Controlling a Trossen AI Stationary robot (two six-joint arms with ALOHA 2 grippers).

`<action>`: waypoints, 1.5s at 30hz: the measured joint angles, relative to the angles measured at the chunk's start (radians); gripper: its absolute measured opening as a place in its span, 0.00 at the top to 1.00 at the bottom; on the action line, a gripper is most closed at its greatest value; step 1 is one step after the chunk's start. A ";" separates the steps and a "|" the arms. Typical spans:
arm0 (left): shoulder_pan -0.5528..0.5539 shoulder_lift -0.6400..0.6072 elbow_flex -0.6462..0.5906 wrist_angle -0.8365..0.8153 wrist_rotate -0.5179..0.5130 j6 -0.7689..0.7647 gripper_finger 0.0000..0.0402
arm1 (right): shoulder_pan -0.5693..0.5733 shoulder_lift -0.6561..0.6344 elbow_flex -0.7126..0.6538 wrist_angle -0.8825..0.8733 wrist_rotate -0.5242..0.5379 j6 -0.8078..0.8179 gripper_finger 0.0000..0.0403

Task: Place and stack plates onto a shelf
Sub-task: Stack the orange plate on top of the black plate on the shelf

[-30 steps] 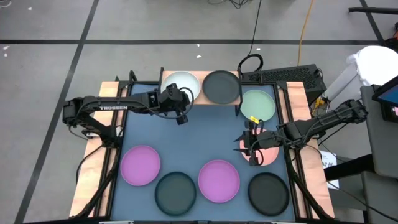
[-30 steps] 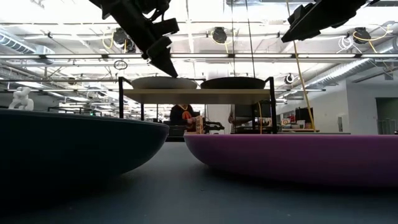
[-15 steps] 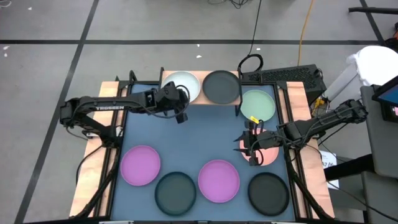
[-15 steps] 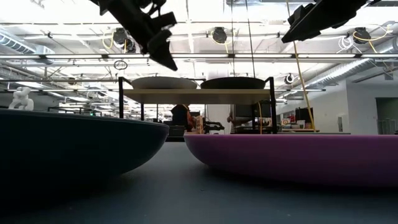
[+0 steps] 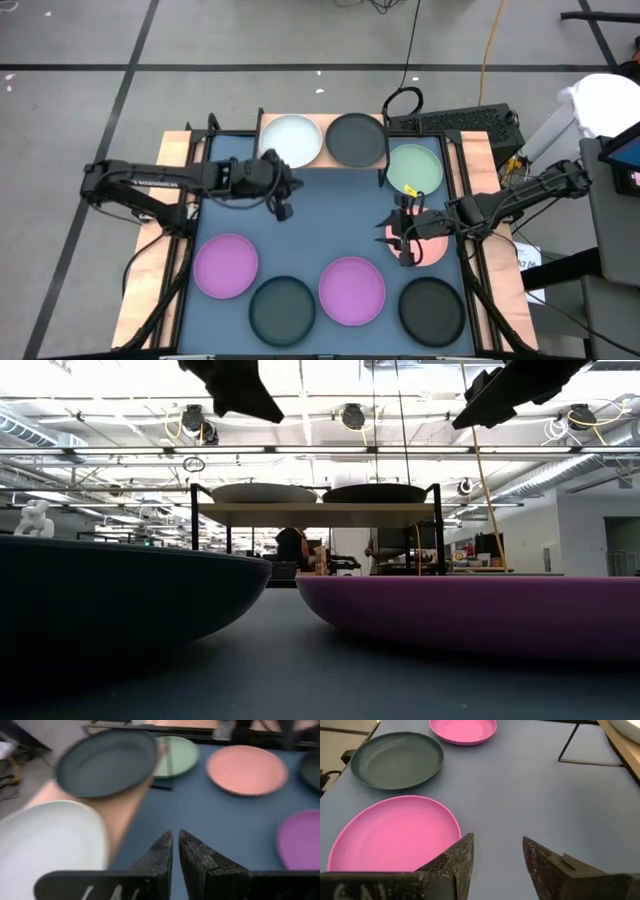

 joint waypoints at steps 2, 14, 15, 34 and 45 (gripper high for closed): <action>-0.047 0.001 0.000 -0.001 0.000 -0.017 0.91 | 0.000 0.000 0.000 0.000 -0.001 0.014 0.62; -0.289 0.005 -0.013 0.015 0.000 -0.064 0.91 | 0.030 0.009 0.000 -0.090 -0.003 0.297 0.62; -0.309 0.005 -0.027 0.025 0.000 -0.065 0.91 | 0.040 0.013 0.000 -0.100 -0.003 0.326 0.62; -0.461 -0.007 -0.142 0.131 0.000 -0.140 0.91 | 0.275 0.252 0.053 -0.430 0.003 0.699 0.62; -0.461 -0.007 -0.142 0.123 0.000 -0.078 0.91 | 0.302 0.260 0.053 -0.456 0.024 0.623 0.62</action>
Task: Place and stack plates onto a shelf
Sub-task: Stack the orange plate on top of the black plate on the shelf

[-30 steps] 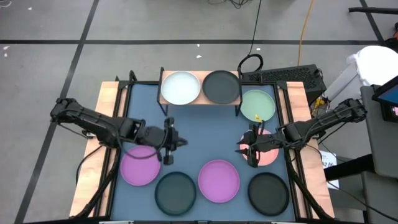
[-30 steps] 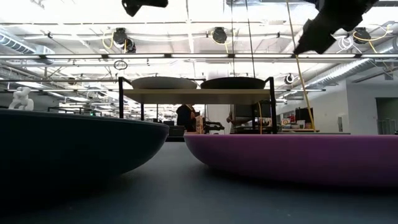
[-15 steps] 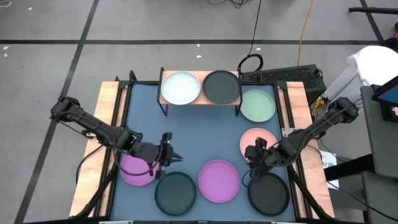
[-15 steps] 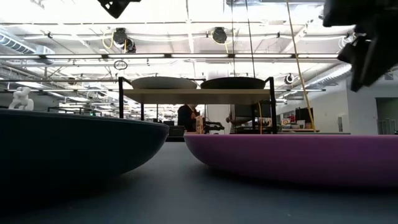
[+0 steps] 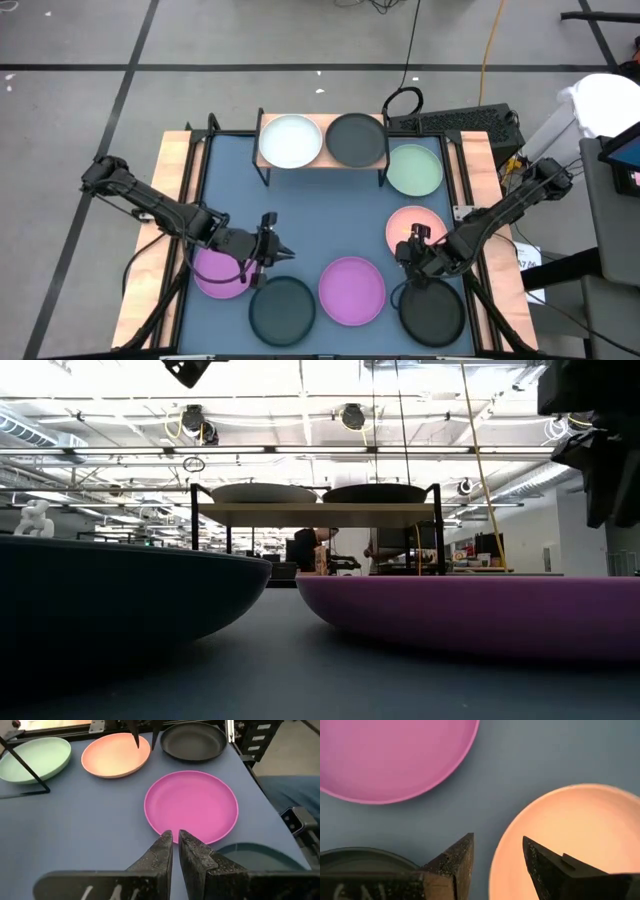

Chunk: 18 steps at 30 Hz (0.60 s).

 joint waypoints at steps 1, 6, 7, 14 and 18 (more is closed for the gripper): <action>0.001 0.000 0.000 0.000 0.000 0.007 0.91 | 0.000 -0.004 0.000 -0.001 0.004 -0.009 0.62; 0.006 0.000 0.000 0.000 0.000 0.003 0.91 | 0.000 -0.001 -0.011 0.000 0.030 -0.048 0.62; 0.006 0.000 0.000 0.000 0.000 -0.007 0.91 | -0.002 0.005 -0.019 0.011 0.031 -0.040 0.62; -0.003 0.000 0.000 -0.003 0.001 -0.004 0.91 | -0.005 0.064 -0.046 0.033 0.024 0.094 0.62; -0.002 0.000 0.000 -0.004 0.000 -0.012 0.91 | -0.005 0.094 -0.046 0.049 0.022 0.104 0.62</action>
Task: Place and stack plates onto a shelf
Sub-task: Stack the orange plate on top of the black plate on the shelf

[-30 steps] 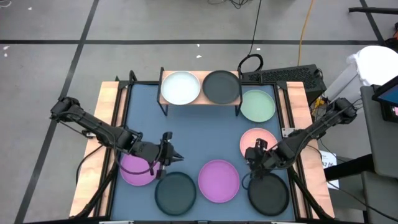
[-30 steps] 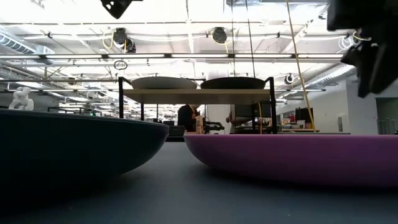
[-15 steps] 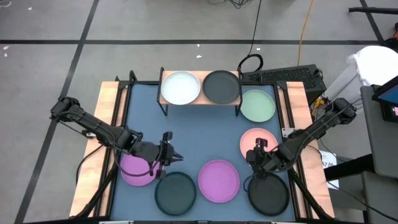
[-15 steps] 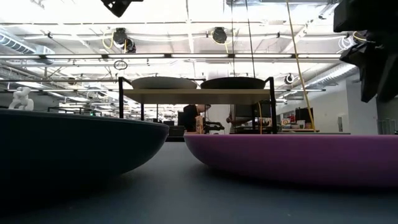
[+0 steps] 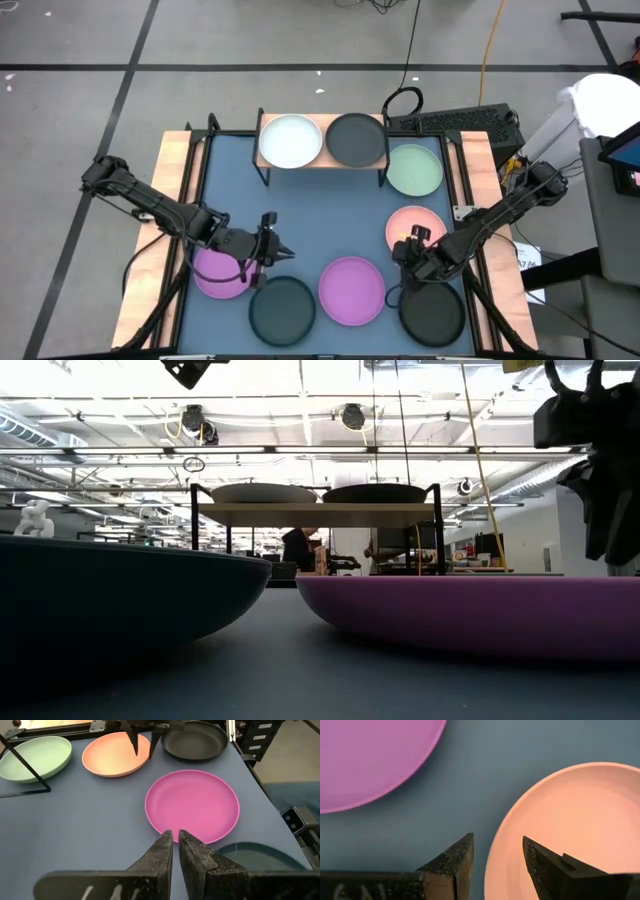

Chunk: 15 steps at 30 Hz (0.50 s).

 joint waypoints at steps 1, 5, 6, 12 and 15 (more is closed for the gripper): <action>-0.001 0.000 0.000 0.000 0.000 -0.005 0.91 | 0.000 0.012 0.000 0.004 0.000 0.000 0.62; -0.007 0.001 0.000 0.000 0.000 -0.045 0.91 | -0.008 0.050 -0.001 0.004 0.000 -0.009 0.62; -0.011 0.001 0.000 -0.001 0.000 -0.054 0.91 | -0.012 0.059 -0.001 0.004 0.001 -0.020 0.62; -0.049 0.001 0.000 0.000 0.000 -0.078 0.91 | -0.059 0.106 -0.001 0.004 0.026 -0.124 0.62; -0.069 0.001 0.000 0.000 -0.011 -0.080 0.91 | -0.096 0.116 -0.001 0.008 0.027 -0.181 0.65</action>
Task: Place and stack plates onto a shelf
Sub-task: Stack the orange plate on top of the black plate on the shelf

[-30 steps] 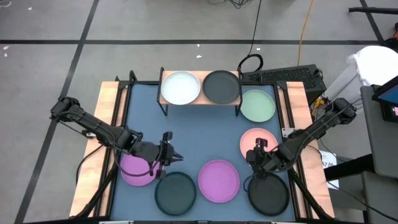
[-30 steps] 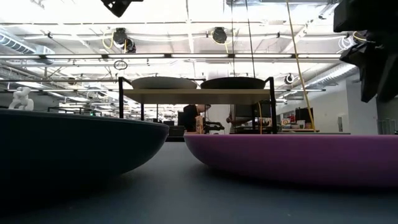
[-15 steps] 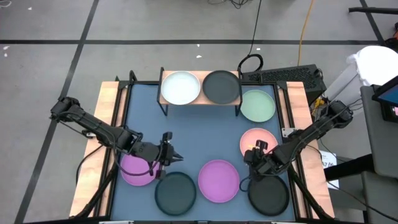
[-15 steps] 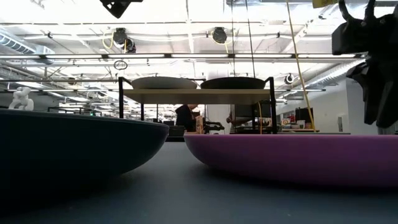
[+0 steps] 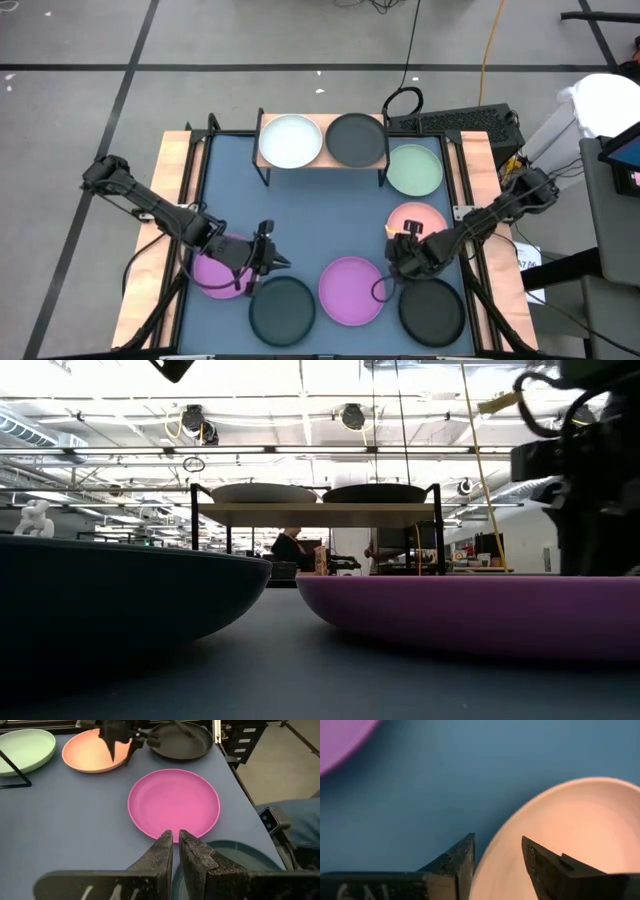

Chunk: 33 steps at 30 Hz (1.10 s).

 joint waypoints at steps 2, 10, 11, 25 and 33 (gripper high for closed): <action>-0.013 0.000 0.000 0.000 -0.015 -0.008 0.91 | -0.023 0.001 0.000 0.000 -0.002 -0.024 0.69; -0.060 0.002 0.000 0.001 -0.081 -0.080 0.91 | -0.093 0.001 -0.001 -0.003 -0.104 -0.077 0.96; -0.067 0.004 0.000 0.001 -0.090 -0.088 0.91 | -0.098 0.001 -0.001 -0.003 -0.104 -0.087 0.98; -0.102 0.011 -0.001 0.002 -0.122 -0.075 0.91 | -0.110 -0.011 0.000 -0.006 -0.153 -0.152 0.99; -0.097 0.010 -0.001 0.003 -0.124 -0.073 0.91 | -0.096 -0.080 -0.001 0.052 -0.160 -0.191 1.00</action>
